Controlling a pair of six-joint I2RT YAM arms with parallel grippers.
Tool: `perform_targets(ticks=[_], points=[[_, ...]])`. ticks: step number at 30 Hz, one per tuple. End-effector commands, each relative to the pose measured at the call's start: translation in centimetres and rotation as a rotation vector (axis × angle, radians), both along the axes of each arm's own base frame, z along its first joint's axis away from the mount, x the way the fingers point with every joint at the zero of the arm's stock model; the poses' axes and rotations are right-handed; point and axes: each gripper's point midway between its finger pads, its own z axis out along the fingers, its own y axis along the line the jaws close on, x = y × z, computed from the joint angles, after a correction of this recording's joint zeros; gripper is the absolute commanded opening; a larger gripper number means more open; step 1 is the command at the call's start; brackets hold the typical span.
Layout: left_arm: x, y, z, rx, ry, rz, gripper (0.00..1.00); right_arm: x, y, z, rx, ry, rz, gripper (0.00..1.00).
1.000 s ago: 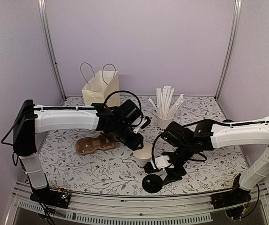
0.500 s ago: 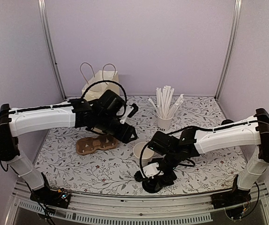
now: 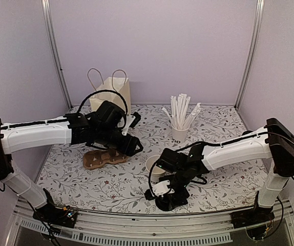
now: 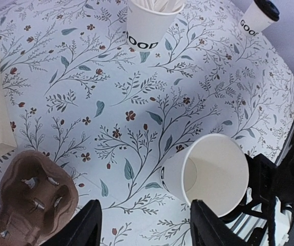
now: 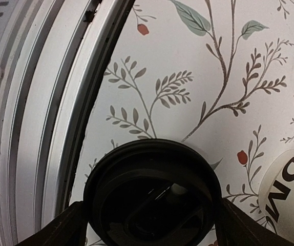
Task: Pack the takeout coffee
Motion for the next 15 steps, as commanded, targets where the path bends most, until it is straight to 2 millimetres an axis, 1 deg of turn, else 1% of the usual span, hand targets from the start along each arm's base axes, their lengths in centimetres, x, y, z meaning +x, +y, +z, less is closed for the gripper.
perform_targets(ticks=[1,5,8,10,12,15], points=[[0.6,0.1,0.8,-0.043,-0.022,0.015,0.61,0.0,0.6,0.0,0.001,-0.015,-0.002,0.84],[0.8,0.0,0.8,-0.043,-0.025,0.011,0.61,0.1,0.7,0.2,0.006,-0.031,-0.008,0.75],[1.0,0.2,0.6,-0.038,-0.025,0.008,0.61,0.3,0.8,0.6,0.012,-0.042,-0.019,0.7],[1.2,0.3,0.6,-0.035,-0.027,0.004,0.61,0.1,0.7,1.2,0.006,-0.034,-0.015,0.67],[1.6,0.5,0.8,-0.025,-0.036,-0.004,0.61,-0.6,0.6,2.3,0.003,-0.006,-0.002,0.66],[2.6,1.2,1.3,0.003,-0.056,-0.004,0.61,-2.0,1.1,6.3,0.068,0.057,0.04,0.66]])
